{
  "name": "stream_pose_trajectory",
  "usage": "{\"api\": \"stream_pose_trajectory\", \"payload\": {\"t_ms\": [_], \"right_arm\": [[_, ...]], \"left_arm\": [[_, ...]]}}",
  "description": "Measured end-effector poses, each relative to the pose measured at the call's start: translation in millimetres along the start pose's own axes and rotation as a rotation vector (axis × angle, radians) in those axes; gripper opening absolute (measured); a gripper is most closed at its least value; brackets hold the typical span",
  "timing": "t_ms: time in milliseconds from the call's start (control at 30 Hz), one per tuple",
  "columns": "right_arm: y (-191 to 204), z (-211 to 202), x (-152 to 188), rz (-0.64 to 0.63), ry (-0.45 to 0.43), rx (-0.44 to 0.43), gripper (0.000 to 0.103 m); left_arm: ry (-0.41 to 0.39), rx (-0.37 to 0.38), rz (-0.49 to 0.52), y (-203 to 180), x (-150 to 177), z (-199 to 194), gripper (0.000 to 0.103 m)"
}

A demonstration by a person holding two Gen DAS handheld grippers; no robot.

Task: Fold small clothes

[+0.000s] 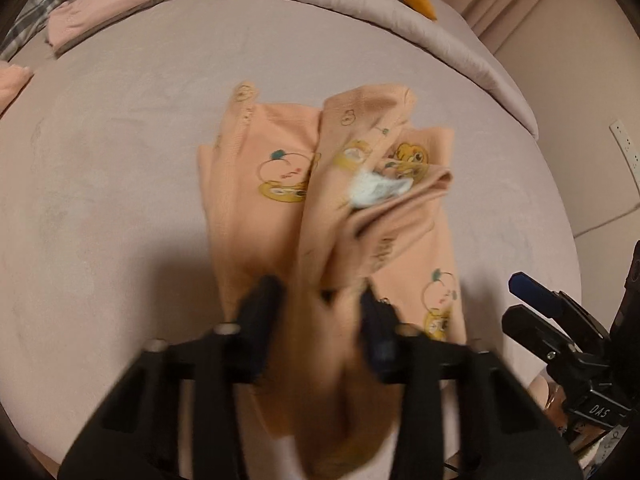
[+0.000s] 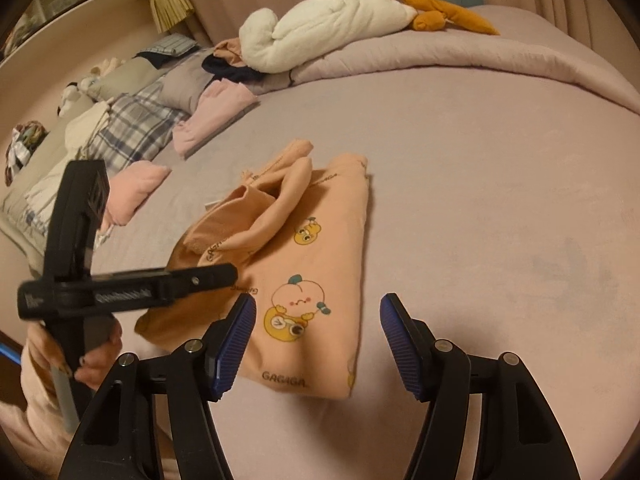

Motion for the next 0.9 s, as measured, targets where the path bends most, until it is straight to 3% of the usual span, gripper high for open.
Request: {"api": "stream_pose_trajectory", "payload": {"t_ms": [267,367,467,533,600,767,833,900], "right_arm": [[-1,8,5,0.007,0.017,0.007,0.066],[-5,10,4,0.013,0.024,0.017,0.066],[-10,11,4,0.033,0.028,0.024,0.066],[-13,11,3,0.043,0.025,0.034,0.066],[-14,11,3,0.048,0.023,0.042,0.066],[-16,20,-1,0.074,0.037,0.034,0.066],[-16,29,-2,0.099,0.057,0.011,0.074],[-15,37,-2,0.121,0.076,-0.013,0.075]], "left_arm": [[-0.020,0.112,-0.124,24,7,-3,0.024],[-0.023,0.096,-0.115,21,7,-10,0.027],[-0.047,0.048,-0.097,21,1,-22,0.041],[-0.091,0.000,-0.080,23,-5,-31,0.058],[-0.127,-0.025,-0.055,23,-9,-36,0.081],[-0.089,-0.016,-0.062,25,-5,-17,0.082],[-0.059,0.001,-0.088,29,1,-8,0.082],[-0.035,0.013,-0.102,33,4,1,0.082]]}}
Point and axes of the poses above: each gripper's, at about its wrist camera, not at the fingertips, and z roughly the way its jaws point, y to its left, x to its underside, the point moved 7 cm from there along z, roughly the way its jaws point, and after that the axes turned 13 degrees about z, right-handed, at the moved point
